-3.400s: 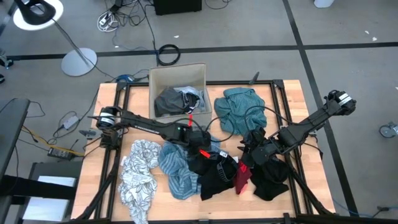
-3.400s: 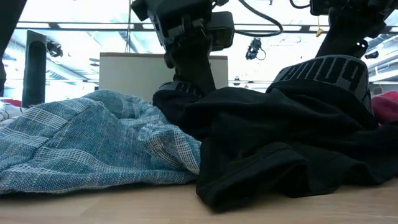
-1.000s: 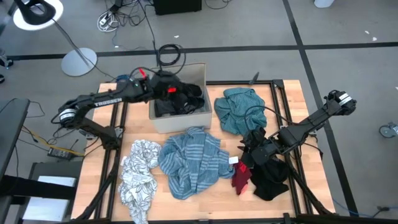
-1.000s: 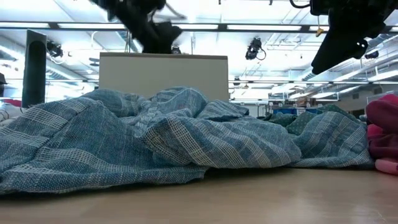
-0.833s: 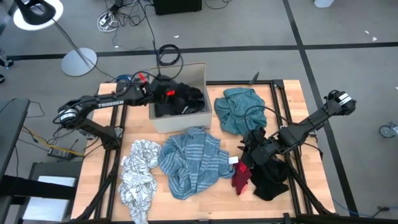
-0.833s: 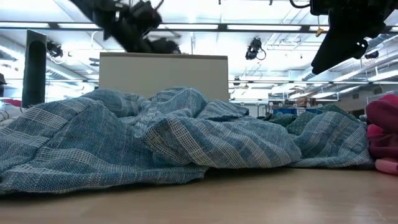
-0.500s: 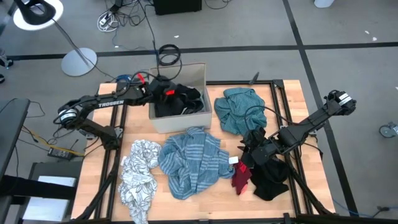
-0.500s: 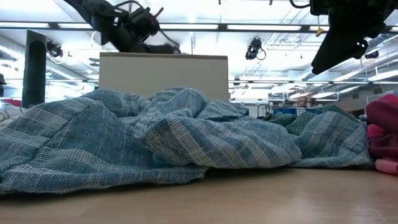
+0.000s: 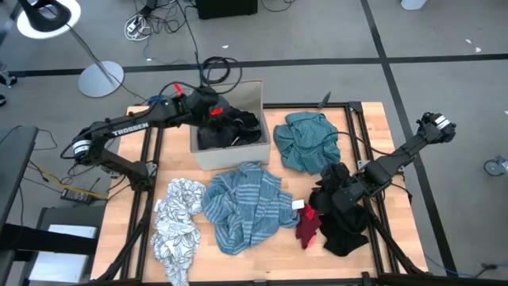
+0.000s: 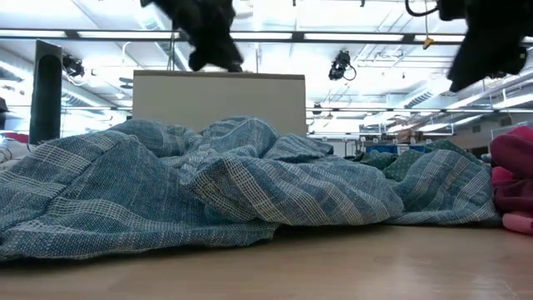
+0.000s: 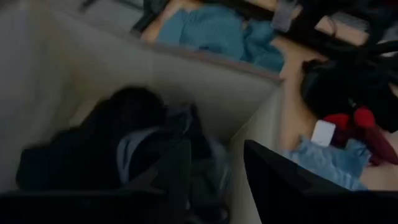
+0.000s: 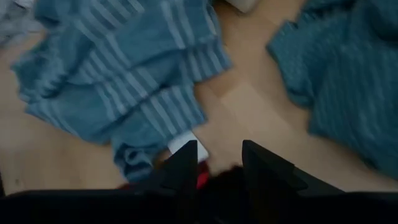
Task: Sort clothes
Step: Put the black underwear into the white laundry organizer
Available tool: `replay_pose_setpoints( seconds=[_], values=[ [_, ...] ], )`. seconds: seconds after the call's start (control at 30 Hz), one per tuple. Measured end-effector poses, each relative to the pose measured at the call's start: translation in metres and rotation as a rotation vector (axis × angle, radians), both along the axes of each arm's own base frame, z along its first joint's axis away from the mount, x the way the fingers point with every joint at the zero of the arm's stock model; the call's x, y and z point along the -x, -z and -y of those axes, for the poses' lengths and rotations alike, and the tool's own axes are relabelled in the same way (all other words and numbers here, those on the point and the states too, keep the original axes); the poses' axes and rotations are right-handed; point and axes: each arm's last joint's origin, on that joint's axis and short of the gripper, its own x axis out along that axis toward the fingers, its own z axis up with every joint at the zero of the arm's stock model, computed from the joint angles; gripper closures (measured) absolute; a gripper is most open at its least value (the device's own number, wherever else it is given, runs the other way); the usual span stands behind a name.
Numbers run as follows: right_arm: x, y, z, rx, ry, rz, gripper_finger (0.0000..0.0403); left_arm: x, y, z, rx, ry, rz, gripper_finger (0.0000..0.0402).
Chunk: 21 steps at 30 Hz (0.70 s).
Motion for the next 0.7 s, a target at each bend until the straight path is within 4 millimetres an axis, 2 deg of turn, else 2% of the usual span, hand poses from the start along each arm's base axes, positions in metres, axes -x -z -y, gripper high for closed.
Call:
replay_pose_setpoints(
  seconds=[0.3,0.47,0.7],
  values=[
    [0.023,0.007,-0.006,-0.096,0.116,-0.140,0.0290,0.023,-0.022,0.043,-0.021,0.093,0.061,0.0249],
    [0.028,0.014,-0.013,-0.096,0.137,-0.195,0.0291,0.037,-0.022,0.071,-0.033,0.122,0.074,0.0249],
    [0.022,0.031,-0.027,-0.055,0.115,-0.299,0.0279,0.056,-0.011,0.104,-0.024,0.121,0.077,0.0249]
  ],
)
